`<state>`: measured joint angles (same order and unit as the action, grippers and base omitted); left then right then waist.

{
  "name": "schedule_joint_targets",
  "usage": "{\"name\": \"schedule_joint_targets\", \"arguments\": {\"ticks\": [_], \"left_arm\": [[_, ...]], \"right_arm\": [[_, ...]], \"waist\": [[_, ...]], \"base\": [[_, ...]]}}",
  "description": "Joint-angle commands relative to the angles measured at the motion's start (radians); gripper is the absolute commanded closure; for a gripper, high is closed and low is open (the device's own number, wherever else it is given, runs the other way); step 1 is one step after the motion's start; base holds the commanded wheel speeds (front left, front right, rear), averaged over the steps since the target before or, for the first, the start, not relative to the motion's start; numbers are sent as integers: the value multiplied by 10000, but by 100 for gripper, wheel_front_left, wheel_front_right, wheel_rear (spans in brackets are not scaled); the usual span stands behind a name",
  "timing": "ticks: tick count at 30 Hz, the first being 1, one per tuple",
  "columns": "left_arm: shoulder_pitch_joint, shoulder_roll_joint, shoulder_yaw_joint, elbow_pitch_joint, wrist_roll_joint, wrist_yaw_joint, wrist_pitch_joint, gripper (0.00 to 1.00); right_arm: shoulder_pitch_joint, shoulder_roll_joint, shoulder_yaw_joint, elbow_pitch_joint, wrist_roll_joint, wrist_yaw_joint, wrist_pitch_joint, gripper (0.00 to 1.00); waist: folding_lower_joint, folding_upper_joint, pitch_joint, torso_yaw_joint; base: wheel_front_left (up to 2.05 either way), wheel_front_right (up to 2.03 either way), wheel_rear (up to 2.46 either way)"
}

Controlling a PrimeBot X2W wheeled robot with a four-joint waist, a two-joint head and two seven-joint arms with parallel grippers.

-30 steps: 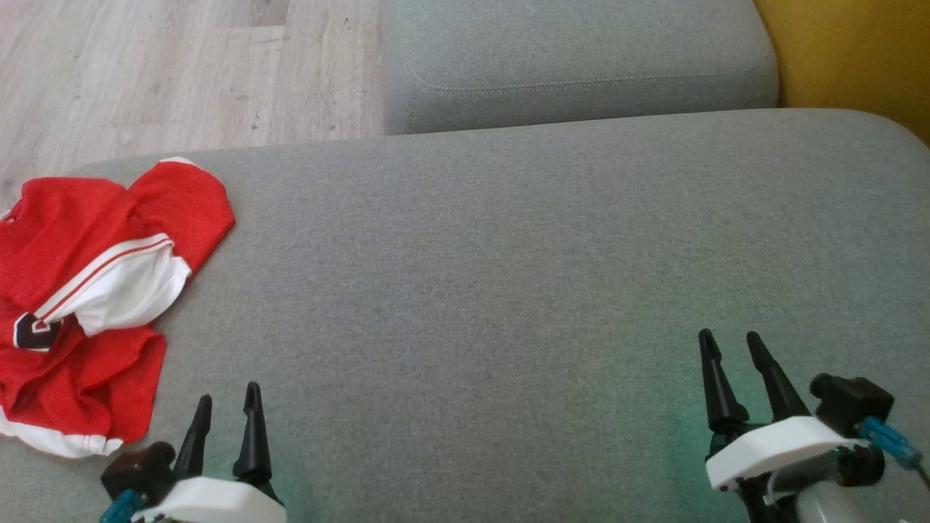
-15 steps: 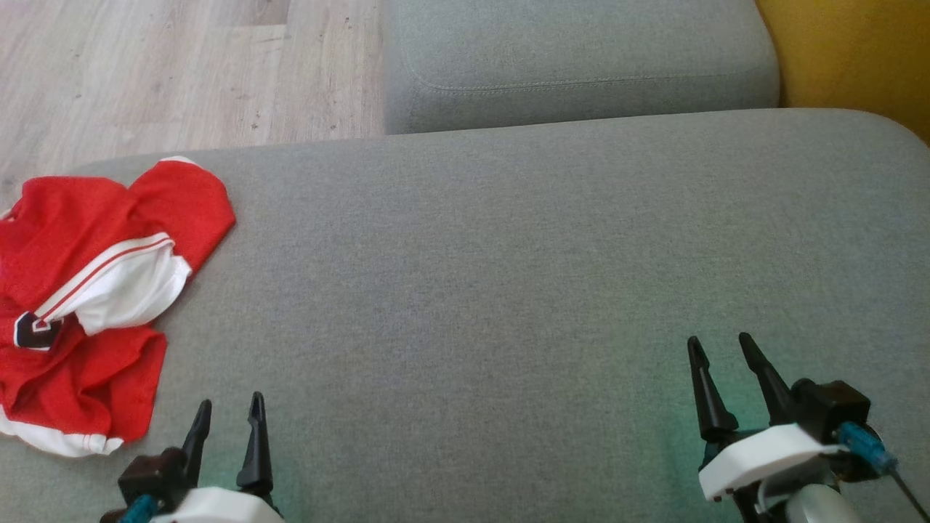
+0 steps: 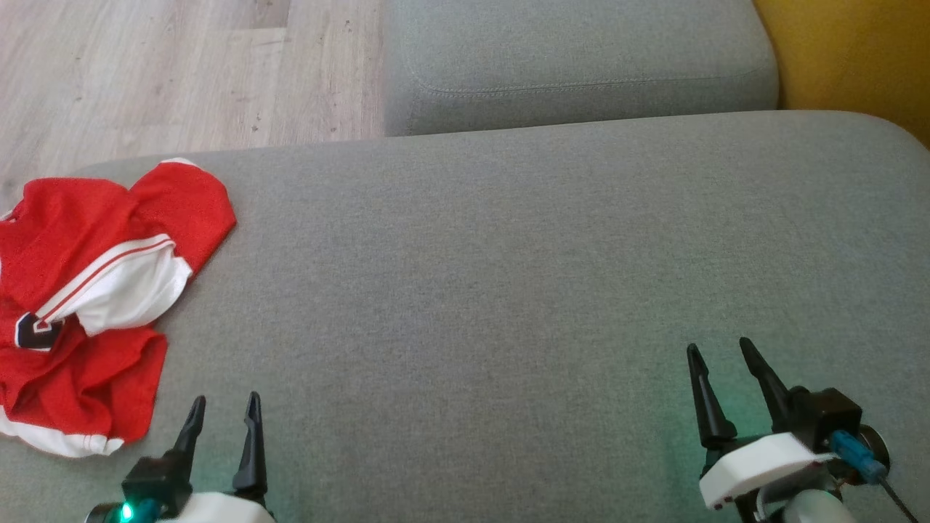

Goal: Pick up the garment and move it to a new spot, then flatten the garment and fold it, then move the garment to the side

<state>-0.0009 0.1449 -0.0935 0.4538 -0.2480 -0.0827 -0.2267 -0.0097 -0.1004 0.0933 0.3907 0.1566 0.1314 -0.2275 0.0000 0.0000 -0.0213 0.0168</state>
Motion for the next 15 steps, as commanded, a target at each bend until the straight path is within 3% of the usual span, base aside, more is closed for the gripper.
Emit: {"name": "schedule_joint_targets", "arguments": {"ticks": [1,7,15], "left_arm": [[-515,140,394,-175,248,-28,-178,0],[-522,116,460,0,827,-114,-350,0],[-552,-180,951,227,99,-276,-350,0]], "right_arm": [[-425,-9,218,-255,-250,-7,-169,0],[-479,13,269,-153,-511,-7,-343,0],[-538,7,298,-64,32,-7,-343,0]], "waist": [[0,0,7,3],[0,0,-5,-7],[0,0,-10,-25]], "base": [[0,0,0],[0,0,0],[0,0,0]]}}
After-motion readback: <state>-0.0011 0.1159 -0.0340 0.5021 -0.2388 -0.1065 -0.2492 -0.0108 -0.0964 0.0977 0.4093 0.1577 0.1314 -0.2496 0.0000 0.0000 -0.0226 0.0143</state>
